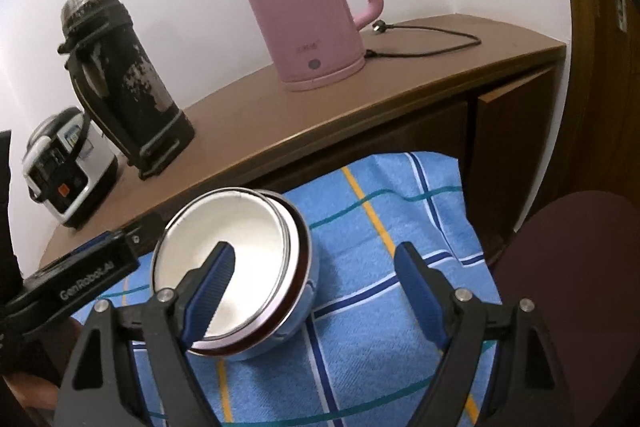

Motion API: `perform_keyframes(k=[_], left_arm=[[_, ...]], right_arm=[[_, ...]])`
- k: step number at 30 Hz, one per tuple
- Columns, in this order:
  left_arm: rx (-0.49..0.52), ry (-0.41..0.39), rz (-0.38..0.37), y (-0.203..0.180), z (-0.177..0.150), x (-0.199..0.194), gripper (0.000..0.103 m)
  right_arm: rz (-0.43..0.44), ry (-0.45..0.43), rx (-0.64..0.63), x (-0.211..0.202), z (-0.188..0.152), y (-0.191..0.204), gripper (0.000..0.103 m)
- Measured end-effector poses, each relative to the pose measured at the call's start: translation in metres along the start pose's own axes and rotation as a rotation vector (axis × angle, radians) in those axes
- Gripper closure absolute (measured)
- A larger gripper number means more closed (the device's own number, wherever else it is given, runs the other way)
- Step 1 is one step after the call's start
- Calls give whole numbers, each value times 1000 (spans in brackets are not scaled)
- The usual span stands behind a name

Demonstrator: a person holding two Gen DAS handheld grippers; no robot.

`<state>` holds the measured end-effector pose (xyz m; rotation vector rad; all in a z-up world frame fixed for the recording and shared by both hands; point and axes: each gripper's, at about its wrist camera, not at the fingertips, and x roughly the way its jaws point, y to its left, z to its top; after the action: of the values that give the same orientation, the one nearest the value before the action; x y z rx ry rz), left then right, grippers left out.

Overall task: Organize plates and bowls
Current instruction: 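Move both grippers to the rim of the nested steel and enamel bowls, then close both grippers on the rim of the nested bowls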

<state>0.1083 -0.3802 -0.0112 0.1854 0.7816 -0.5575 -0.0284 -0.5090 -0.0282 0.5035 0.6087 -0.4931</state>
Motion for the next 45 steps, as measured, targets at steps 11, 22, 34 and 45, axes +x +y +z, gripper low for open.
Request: perform_keyframes(k=[11, 22, 34, 45], left_arm=[[20, 25, -35, -7, -11, 11, 26], [-36, 55, -49, -4, -16, 28, 26], [-52, 73, -169, -12, -18, 29, 78], [-39, 91, -137, -15, -23, 21, 79]], right_arm=[[-8, 37, 2, 16, -5, 2, 40], [16, 40, 54, 27, -9, 1, 45], [54, 72, 96, 36, -10, 3, 66], [2, 97, 54, 32, -10, 14, 69]])
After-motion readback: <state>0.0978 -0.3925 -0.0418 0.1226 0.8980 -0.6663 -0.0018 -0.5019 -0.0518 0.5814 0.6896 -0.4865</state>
